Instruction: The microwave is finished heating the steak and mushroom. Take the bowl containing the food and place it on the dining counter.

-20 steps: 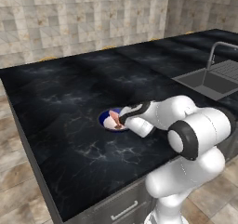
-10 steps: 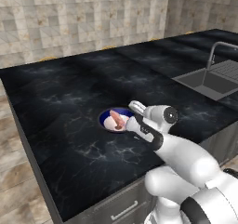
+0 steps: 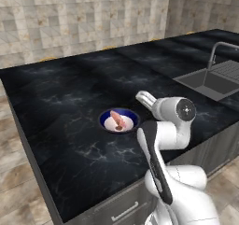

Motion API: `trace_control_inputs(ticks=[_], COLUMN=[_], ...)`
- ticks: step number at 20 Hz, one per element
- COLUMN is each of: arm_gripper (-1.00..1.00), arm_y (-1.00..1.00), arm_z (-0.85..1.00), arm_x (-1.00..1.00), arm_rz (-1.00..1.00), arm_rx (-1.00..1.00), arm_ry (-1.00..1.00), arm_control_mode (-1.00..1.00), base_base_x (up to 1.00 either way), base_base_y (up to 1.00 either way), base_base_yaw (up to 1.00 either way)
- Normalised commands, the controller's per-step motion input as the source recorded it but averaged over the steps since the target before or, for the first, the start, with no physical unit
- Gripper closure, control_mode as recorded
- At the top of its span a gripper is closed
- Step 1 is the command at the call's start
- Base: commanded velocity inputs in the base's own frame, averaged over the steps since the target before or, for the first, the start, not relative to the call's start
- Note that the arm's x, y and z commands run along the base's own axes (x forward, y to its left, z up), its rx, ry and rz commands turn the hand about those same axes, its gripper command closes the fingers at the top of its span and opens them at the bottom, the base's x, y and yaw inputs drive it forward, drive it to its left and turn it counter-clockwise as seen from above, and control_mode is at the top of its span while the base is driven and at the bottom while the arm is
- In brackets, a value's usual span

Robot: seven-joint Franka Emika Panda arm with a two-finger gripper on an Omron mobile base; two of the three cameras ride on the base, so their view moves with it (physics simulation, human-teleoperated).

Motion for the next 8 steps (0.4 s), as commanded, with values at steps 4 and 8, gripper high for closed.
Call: trace_control_inputs(ticks=[4, 8], arm_gripper=[-1.0, -1.0], arm_y=[-0.05, -0.1], arm_z=[1.0, 0.45], arm_x=[-1.0, -1.0], arm_rz=[0.01, 0.11], arm_rx=[0.0, 0.03], arm_ry=[0.0, -0.18], arm_control_mode=[-1.0, -1.0], base_base_x=[0.0, 0.0], base_base_y=[0.0, 0.0], base_base_yaw=[0.0, 0.0])
